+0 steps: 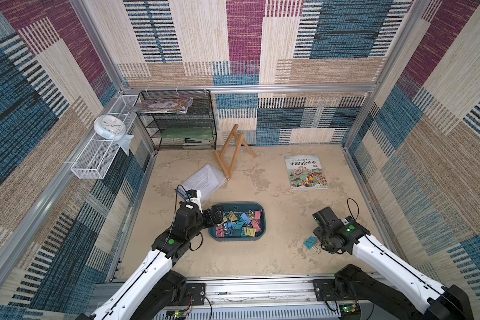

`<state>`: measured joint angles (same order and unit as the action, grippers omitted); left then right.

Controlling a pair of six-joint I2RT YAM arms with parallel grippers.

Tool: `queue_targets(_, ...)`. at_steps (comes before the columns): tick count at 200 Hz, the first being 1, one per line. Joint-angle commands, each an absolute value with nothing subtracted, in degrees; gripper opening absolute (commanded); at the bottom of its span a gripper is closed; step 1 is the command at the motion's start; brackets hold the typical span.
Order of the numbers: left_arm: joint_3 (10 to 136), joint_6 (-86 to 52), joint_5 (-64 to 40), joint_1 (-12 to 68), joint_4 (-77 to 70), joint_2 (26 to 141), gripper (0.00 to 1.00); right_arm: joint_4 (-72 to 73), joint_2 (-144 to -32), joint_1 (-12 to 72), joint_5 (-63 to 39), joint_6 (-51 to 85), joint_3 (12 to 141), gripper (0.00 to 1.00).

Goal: Put the binder clips in the storage box
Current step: Pick up the binder clip at the center of the board.

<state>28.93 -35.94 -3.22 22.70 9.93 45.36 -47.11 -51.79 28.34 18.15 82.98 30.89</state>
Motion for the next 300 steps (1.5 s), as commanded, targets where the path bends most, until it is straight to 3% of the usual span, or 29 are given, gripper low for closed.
queue_targets(1,28.45,-35.71,-3.13,22.65,8.08,45.59,0.99,-47.10,-51.07,28.28,14.23,82.79,29.36,0.54)
queue_targets(83,28.56,-36.30,-3.65,22.68,7.28,46.57,0.99,-42.33,-44.29,28.29,9.65,81.46,26.21,0.54)
queue_targets(133,28.65,-36.31,-3.87,22.67,7.11,47.02,0.99,-38.35,-44.47,28.30,4.26,80.44,26.13,0.45)
queue_targets(217,28.91,-36.14,-3.61,22.67,7.46,46.54,0.99,-32.84,-46.90,28.29,4.48,77.90,25.05,0.00)
queue_targets(300,29.18,-36.39,-3.87,22.68,6.84,46.85,0.99,-20.45,-46.25,28.87,-1.77,65.68,29.22,0.00)
